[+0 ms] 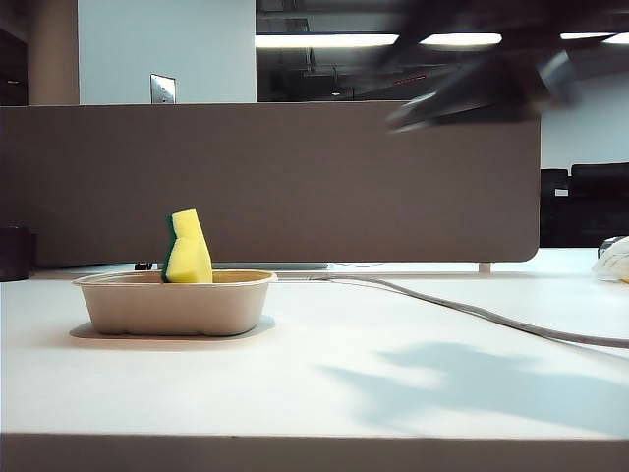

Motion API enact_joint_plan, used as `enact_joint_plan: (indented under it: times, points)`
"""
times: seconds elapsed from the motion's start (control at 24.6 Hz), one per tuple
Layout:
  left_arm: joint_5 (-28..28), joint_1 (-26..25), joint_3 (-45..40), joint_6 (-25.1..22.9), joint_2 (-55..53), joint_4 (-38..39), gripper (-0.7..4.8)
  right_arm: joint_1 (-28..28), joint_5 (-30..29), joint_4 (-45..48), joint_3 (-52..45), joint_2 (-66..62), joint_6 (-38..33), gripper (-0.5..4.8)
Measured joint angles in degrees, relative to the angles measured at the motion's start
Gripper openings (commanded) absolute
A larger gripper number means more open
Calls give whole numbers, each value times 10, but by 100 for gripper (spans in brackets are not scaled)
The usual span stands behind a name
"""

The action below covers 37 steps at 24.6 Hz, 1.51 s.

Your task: Take out the cleaning sponge from the paper lunch box and place it on the table.

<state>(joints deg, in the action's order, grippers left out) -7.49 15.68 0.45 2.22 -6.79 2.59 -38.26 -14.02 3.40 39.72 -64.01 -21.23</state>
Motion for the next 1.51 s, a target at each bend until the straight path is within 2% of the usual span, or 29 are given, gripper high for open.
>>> enact_joint_plan:
  times: [0.08,0.2,0.33,0.37,0.41,0.49,0.57,0.65,0.69,0.73,0.77,0.81,0.98,1.06,1.22,1.38,1.46,1.51]
  points:
    - [0,0,0,0,1,0,-5,-21,7,10,129,-156,0,479]
    - [-1,-1,0,0,4,0,-5,-33,-6,-26,308,-327,1,479]
    - [3,-1,0,0,10,2,-5,-49,0,-128,486,-455,4,479]
    - [4,-1,0,0,12,3,-5,-54,8,-150,513,-476,7,479]
    - [6,-1,0,0,14,2,-5,-65,43,-198,560,-511,14,479]
    - [7,-1,0,0,17,3,-5,-81,75,-244,589,-542,17,479]
    - [9,-1,0,0,17,2,-5,-96,110,-260,591,-559,18,479]
    - [8,-1,0,0,18,2,-5,-108,176,-260,591,-572,18,479]
    - [9,-1,0,0,18,2,-5,-111,193,-260,591,-574,18,431]
    - [9,-1,0,0,18,3,-5,-110,205,-255,591,-578,18,359]
    - [9,-1,0,0,18,2,-5,-109,207,-250,591,-582,18,167]
    - [9,-1,0,0,18,3,-5,-107,206,-244,591,-589,18,-2]
    - [9,-1,0,0,18,3,-5,-108,146,-238,596,-593,16,-6]
    - [9,-1,0,0,18,3,-5,-108,131,-268,628,-589,13,-6]
    - [9,-1,0,0,23,3,-5,-108,134,-315,661,-541,28,-6]
    - [9,-1,0,0,32,4,-5,-109,193,-366,664,-474,66,-6]
    - [9,-1,0,0,34,3,-5,-106,248,-433,664,-447,100,-6]
    - [9,-1,0,0,34,5,-5,-100,275,-495,664,-443,118,-6]
